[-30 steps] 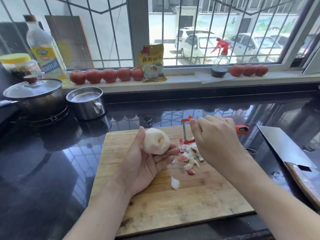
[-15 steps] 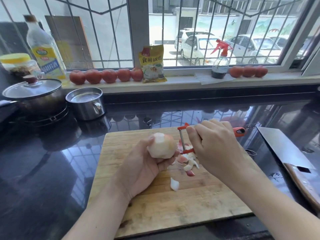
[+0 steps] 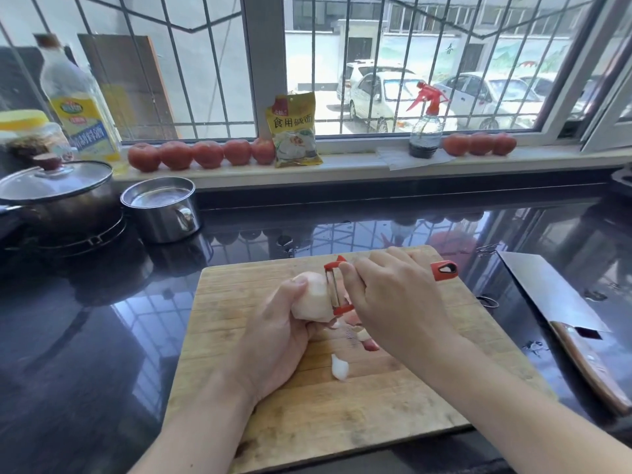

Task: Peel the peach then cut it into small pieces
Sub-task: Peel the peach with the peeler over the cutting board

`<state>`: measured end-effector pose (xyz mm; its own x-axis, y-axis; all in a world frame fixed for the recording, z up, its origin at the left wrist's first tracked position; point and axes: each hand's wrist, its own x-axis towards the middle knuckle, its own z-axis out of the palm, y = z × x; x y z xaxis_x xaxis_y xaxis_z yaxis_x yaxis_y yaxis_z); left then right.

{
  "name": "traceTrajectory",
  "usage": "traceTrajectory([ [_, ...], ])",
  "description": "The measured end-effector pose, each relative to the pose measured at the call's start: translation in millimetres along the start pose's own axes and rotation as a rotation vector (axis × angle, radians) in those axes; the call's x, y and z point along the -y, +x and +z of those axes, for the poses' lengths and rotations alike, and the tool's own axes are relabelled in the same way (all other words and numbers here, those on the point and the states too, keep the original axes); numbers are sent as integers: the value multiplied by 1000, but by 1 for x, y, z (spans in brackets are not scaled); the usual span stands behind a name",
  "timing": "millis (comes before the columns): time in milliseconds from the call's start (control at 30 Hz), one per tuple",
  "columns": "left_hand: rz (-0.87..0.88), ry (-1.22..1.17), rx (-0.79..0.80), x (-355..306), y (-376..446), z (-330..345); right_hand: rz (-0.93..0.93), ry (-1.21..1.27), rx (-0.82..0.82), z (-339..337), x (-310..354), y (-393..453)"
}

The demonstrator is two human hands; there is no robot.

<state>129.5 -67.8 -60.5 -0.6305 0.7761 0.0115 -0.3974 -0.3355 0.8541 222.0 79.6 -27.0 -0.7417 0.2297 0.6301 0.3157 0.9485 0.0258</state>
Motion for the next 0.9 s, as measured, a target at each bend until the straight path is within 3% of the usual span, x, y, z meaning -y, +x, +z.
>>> traceTrajectory([
  [233, 33, -82, -46, -1, 1, -10, 96, -290, 18, -5, -55, 8],
  [367, 15, -47, 8, -1, 0, -9, -28, -383, 86, -6, -54, 3],
  [600, 18, -3, 40, -2, -4, -5, -117, 77, -146, -6, -25, -3],
  [833, 27, 30, 38, -4, -7, -3, -89, 103, -86, 2, -19, -2],
  [900, 15, 27, 54, -4, -8, -4, -58, -29, -2, 9, -35, 3],
])
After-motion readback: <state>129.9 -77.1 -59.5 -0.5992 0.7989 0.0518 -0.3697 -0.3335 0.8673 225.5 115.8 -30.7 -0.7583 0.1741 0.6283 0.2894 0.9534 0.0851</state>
